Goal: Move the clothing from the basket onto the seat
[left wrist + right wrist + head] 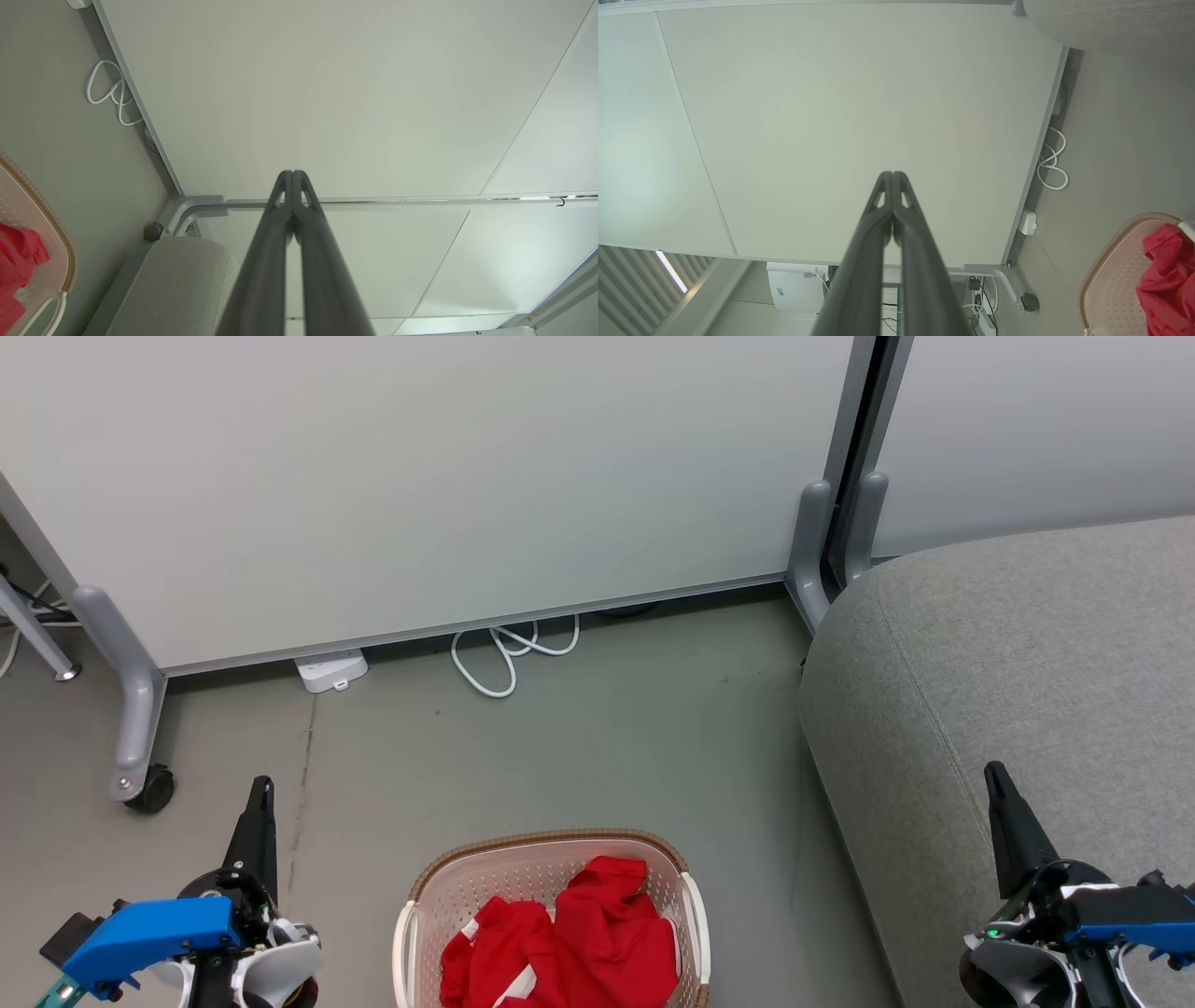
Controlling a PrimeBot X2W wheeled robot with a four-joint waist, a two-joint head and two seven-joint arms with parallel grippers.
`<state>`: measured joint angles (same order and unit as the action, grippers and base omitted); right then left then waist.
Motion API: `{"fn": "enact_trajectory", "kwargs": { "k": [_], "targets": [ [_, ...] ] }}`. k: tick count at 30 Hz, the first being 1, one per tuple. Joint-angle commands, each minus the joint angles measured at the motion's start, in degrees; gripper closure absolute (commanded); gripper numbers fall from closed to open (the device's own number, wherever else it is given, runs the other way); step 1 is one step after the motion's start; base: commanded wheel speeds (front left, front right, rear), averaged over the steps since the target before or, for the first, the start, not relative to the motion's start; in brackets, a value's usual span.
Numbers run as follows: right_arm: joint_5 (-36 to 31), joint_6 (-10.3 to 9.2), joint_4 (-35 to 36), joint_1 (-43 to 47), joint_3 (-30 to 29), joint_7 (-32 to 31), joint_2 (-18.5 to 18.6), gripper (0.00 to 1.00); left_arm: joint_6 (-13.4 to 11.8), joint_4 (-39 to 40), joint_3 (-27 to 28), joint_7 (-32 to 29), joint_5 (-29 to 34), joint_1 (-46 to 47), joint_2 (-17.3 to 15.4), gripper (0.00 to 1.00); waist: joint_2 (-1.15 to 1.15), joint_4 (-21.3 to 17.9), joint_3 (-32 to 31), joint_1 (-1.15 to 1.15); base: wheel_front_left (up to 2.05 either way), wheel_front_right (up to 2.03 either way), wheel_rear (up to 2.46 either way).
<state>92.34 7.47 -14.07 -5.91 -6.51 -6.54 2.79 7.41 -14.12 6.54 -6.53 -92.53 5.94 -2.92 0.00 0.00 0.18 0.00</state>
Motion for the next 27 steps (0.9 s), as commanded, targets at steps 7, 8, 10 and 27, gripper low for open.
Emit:
{"fn": "enact_trajectory", "kwargs": {
  "k": [7, 8, 10, 27],
  "targets": [
    [0.15, 0.05, 0.14, -0.67, -0.05, -0.14, 0.2, 1.0, 0.22, 0.23, 0.0, -0.12, 0.28, 0.59, 0.06, 1.0, 0.0, 0.0, 0.0, 0.0, 0.0, 0.0, 0.0],
    [0.15, 0.05, 0.14, -0.67, -0.05, -0.14, 0.2, 1.0, 0.22, 0.23, 0.0, -0.12, 0.28, 0.59, 0.06, 1.0, 0.0, 0.0, 0.0, 0.0, 0.0, 0.0, 0.0],
    [0.15, 0.05, 0.14, -0.67, -0.05, -0.14, 0.2, 1.0, 0.22, 0.23, 0.0, -0.12, 0.28, 0.59, 0.06, 1.0, 0.0, 0.0, 0.0, 0.0, 0.0, 0.0, 0.0],
    [0.15, 0.05, 0.14, -0.66, -0.04, -0.14, 0.2, 1.0, 0.22, 0.23, 0.0, -0.12, 0.28, 0.6, 0.06, 1.0, 0.0, 0.0, 0.0, 0.0, 0.0, 0.0, 0.0]
  ]
}}
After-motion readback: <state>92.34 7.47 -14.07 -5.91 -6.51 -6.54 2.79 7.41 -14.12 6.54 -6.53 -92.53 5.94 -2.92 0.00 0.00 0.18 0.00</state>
